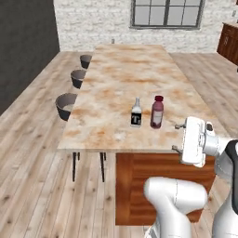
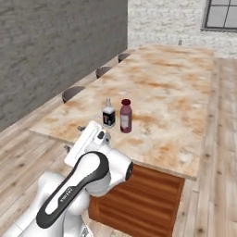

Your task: Move the drinks to the dining counter.

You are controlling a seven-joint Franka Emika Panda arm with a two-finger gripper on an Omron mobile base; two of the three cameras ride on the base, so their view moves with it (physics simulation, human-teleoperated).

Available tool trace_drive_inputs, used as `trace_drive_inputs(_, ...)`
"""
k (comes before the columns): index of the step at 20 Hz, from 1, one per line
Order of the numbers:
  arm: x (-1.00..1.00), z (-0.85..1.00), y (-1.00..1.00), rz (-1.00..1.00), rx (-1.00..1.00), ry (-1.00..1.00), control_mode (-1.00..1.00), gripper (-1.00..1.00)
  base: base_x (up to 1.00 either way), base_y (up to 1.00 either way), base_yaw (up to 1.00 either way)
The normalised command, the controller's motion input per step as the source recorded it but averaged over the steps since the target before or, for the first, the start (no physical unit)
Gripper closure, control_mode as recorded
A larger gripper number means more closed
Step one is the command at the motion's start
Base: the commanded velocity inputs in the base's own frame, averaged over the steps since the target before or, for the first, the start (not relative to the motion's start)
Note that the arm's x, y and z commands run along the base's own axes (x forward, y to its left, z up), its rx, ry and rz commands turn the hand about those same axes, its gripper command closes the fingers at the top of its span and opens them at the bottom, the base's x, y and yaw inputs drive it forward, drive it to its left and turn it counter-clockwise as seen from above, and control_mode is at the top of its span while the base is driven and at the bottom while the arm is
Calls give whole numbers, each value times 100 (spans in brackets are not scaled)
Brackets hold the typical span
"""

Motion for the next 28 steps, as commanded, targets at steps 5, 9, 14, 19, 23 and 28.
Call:
trace_drive_inputs(5, 0, 0, 0, 0, 0, 0, 100, -100, -57, -1, 58)
trace_drive_inputs(9, 0, 0, 0, 0, 0, 0, 100, -100, -39, 0, 70)
trace_drive_inputs(14, 0, 0, 0, 0, 0, 0, 100, -100, -27, 9, 73)
trace_drive_inputs(19, 0, 0, 0, 0, 0, 0, 100, -100, -23, 18, 76)
trace_drive_inputs(23, 0, 0, 0, 0, 0, 0, 100, -100, -29, 23, 75)
trace_drive_inputs(28, 0, 0, 0, 0, 0, 0, 100, -100, -23, 23, 75)
